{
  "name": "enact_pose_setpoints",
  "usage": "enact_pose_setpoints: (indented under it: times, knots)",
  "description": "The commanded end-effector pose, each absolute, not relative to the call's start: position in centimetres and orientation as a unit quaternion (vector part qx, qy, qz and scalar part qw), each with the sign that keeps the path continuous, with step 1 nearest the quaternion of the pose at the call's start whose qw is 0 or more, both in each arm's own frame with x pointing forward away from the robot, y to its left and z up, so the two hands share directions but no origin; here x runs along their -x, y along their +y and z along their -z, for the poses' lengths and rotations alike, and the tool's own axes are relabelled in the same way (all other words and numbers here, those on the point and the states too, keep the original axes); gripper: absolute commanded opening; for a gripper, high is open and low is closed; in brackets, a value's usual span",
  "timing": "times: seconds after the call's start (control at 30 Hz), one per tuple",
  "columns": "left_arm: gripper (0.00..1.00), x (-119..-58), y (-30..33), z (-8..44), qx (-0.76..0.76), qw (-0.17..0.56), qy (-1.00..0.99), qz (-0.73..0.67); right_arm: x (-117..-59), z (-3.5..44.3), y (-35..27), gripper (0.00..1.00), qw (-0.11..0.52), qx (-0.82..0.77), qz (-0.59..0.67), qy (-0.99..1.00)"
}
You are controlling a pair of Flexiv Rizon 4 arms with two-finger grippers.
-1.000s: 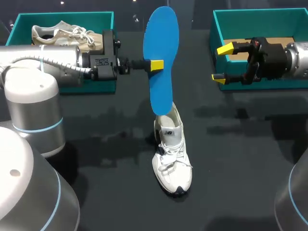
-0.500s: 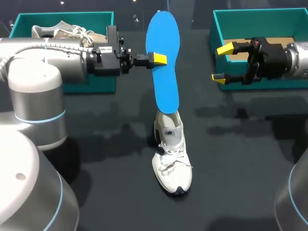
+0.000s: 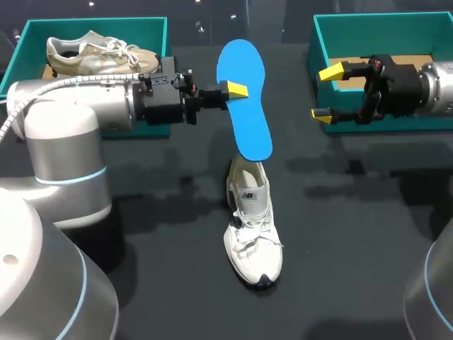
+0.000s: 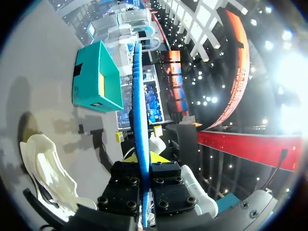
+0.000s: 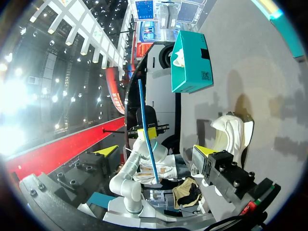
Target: Take the shoe out of the shoebox, open the shoe tongue, remove and reinsert the insole, then place the shoe into the shoebox
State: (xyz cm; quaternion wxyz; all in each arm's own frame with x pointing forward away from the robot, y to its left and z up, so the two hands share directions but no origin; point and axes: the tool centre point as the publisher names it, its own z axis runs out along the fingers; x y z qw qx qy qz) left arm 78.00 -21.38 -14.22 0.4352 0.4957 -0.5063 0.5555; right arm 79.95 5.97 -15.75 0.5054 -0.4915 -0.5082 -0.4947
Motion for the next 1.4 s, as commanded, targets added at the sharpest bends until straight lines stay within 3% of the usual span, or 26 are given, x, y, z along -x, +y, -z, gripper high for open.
enact_pose_setpoints:
  times: [0.03, 0.63, 1.4]
  knots:
    - [0.0, -78.1, -22.3, 14.5, -0.51, 0.443, -0.499, -0.543, -79.9, 15.7, 6.0, 1.0, 0.505, 0.493, 0.494, -0.508]
    - [0.0, -78.8, -22.9, 15.6, -0.535, 0.463, -0.48, -0.519, -79.9, 15.7, 6.0, 1.0, 0.505, 0.493, 0.494, -0.508]
    - [0.0, -78.8, -22.9, 15.6, -0.535, 0.463, -0.48, -0.519, -77.0, 7.5, 7.3, 1.0, 0.291, 0.624, 0.297, -0.662]
